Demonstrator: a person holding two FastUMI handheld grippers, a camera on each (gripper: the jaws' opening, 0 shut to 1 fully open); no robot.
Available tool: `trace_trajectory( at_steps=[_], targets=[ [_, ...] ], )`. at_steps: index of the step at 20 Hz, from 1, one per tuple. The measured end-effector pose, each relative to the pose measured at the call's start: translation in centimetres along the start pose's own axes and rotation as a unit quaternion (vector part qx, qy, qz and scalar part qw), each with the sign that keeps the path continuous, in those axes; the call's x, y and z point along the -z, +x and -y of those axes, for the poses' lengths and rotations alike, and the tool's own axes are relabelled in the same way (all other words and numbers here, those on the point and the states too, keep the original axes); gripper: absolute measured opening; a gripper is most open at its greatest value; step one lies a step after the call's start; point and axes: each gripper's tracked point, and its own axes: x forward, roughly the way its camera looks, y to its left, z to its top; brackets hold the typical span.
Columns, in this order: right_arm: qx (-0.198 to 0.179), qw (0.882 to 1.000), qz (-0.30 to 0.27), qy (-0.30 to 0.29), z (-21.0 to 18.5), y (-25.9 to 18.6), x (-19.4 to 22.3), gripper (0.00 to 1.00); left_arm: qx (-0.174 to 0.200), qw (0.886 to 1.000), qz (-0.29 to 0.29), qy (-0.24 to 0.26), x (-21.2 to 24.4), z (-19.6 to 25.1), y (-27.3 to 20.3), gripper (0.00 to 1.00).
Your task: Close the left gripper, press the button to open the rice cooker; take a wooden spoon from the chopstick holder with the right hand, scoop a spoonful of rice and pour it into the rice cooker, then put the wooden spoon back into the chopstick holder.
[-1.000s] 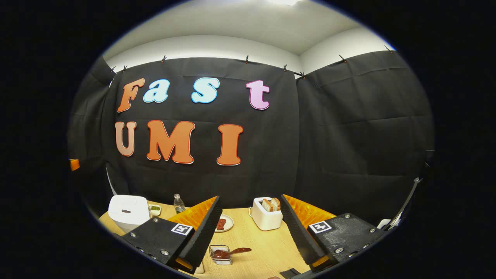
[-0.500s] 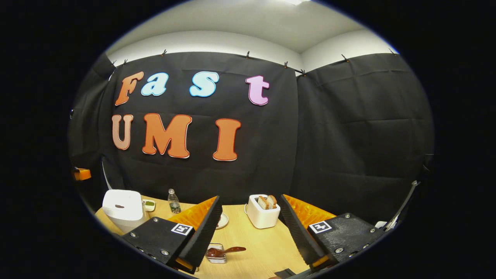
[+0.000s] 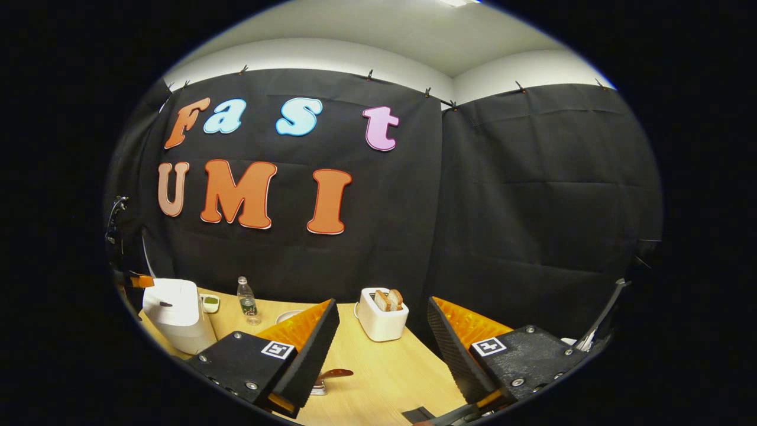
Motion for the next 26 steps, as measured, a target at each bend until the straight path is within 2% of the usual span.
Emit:
trace_trajectory(
  at_steps=[7, 9, 11, 16, 21, 26],
  targets=[
    [0.011, 1.0, -0.012, -0.004, 0.9, 0.0, 0.9, 0.93, -0.009, 0.997, -0.072, 0.009, 5.4, -1.1, 3.0, 0.05],
    [0.01, 1.0, -0.017, -0.006, 0.7, -0.1, 1.2, 0.93, -0.011, 0.998, -0.068, 0.013, 5.1, -1.2, 3.3, 0.05],
    [0.008, 1.0, -0.02, -0.004, 0.5, 0.0, 1.6, 0.93, -0.016, 0.995, -0.096, 0.013, 6.5, -1.2, 2.9, 0.04],
    [-0.002, 1.0, -0.022, 0.007, -0.4, -0.1, 2.1, 0.93, -0.021, 0.996, -0.071, 0.04, 4.7, -1.1, 2.4, 0.05],
    [-0.008, 1.0, -0.011, 0.025, -0.6, -0.1, 1.6, 0.93, -0.034, 0.998, 0.04, 0.022, -4.6, -1.7, -2.1, 0.05],
    [-0.015, 0.999, -0.001, 0.04, -1.2, -0.2, 1.4, 0.93, -0.039, 0.995, 0.091, 0.021, -9.0, -2.1, -7.4, 0.05]
  ],
)
